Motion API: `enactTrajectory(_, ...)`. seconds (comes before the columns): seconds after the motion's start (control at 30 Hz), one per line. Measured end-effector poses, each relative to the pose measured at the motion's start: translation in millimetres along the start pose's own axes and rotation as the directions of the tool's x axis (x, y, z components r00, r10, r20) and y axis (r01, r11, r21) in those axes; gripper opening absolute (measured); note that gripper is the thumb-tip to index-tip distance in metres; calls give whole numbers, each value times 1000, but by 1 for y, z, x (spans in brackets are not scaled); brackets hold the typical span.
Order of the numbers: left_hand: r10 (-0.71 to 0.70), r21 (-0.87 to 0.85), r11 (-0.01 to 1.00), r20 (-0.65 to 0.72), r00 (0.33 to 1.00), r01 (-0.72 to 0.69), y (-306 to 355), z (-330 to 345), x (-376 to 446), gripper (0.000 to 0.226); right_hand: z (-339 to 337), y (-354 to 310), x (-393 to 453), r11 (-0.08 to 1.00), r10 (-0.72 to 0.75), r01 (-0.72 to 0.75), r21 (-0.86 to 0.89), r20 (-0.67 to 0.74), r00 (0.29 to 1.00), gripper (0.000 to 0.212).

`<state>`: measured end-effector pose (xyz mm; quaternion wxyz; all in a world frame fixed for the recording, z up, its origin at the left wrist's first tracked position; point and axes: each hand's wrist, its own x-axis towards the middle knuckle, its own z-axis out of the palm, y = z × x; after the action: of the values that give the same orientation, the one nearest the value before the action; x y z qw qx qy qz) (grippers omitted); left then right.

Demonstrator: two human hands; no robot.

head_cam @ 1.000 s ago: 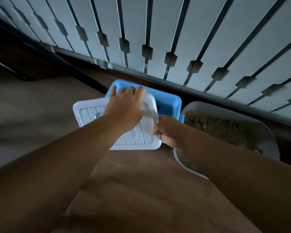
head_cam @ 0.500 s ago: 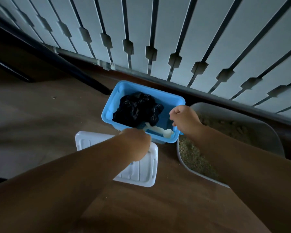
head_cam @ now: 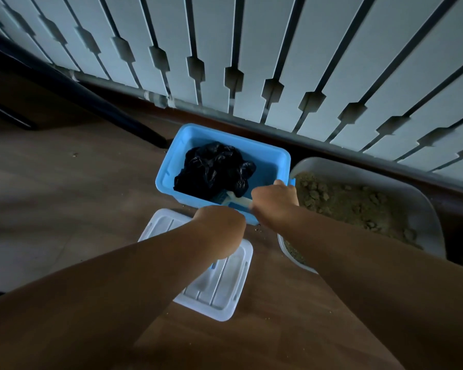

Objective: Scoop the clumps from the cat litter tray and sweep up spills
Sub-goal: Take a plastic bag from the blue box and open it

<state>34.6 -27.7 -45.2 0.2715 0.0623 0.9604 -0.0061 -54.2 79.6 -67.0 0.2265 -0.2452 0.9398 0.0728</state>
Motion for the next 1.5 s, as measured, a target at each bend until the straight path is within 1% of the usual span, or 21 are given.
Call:
enactTrajectory(0.13,-115,-148,985,-176,978,90,0,-2,5,22,-2,-6,-2,993,60,-58,105,-22,998,20)
enactTrajectory(0.2,-176,-229,967,-281,943,112,1,-4,10,24,-8,-8,-4,964,118,-108,245,-25,993,12)
enactTrajectory(0.3,-224,-265,956,-401,888,122,2,-4,19,37,-21,-9,-8,881,190,-169,442,-3,982,14)
enactTrajectory(0.4,-249,-285,950,-426,870,132,6,-7,31,51,-33,-2,-20,830,195,-144,539,-38,980,10)
enactTrajectory(0.47,-267,-307,942,-435,860,137,12,-14,38,44,-38,5,-32,827,199,-123,548,-80,977,17)
enactTrajectory(0.53,-289,-353,927,-463,838,125,22,-22,43,25,-41,13,-43,836,216,-110,537,-138,967,24)
enactTrajectory(0.6,-310,-398,910,-479,822,111,34,-26,44,18,-41,20,-51,852,237,-105,512,-199,951,25)
enactTrajectory(0.73,-301,-470,880,-436,848,71,55,-27,39,24,-40,27,-63,853,255,-105,511,-232,939,19)
enactTrajectory(0.83,-289,-480,875,-423,859,58,57,-22,47,28,-29,34,-63,872,208,-37,488,-302,930,17)
enactTrajectory(0.9,-245,-470,882,-406,880,28,55,-17,54,30,-23,40,-60,862,185,18,506,-349,919,16)
enactTrajectory(0.97,-199,-435,900,-450,871,-19,55,-16,53,27,-20,45,-63,825,187,72,561,-392,901,15)
enactTrajectory(1.03,-198,-437,897,-522,829,-61,58,-18,46,19,-18,47,-74,790,189,111,603,-411,892,17)
enactTrajectory(1.07,-180,-410,909,-554,813,-78,60,-18,43,18,-19,49,-81,765,199,109,635,-394,897,18)
enactTrajectory(1.1,-157,-382,920,-559,815,-85,64,-17,40,21,-18,51,-87,735,219,96,671,-369,903,18)
enactTrajectory(1.17,-65,-229,971,-519,853,-65,77,-14,37,36,-13,63,-96,678,236,55,733,-287,928,16)
enactTrajectory(1.2,-30,-167,984,-521,853,-67,80,-12,36,40,-11,68,-96,647,228,36,761,-238,944,15)
enactTrajectory(1.3,-4,-95,994,-485,875,-48,108,-18,35,33,8,98,-97,570,158,-4,822,-105,982,20)
enactTrajectory(1.37,53,-37,996,-466,883,-79,136,-26,39,28,17,125,-97,590,88,-43,806,-12,996,11)
enactTrajectory(1.4,74,-20,995,-458,886,-93,149,-30,43,27,20,137,-99,605,62,-72,793,43,997,12)
enactTrajectory(1.43,87,-13,995,-446,891,-104,161,-33,46,28,20,149,-103,616,41,-112,780,110,993,19)
enactTrajectory(1.5,116,-17,991,-421,900,-136,182,-38,51,34,22,168,-111,591,21,-171,788,197,980,21)
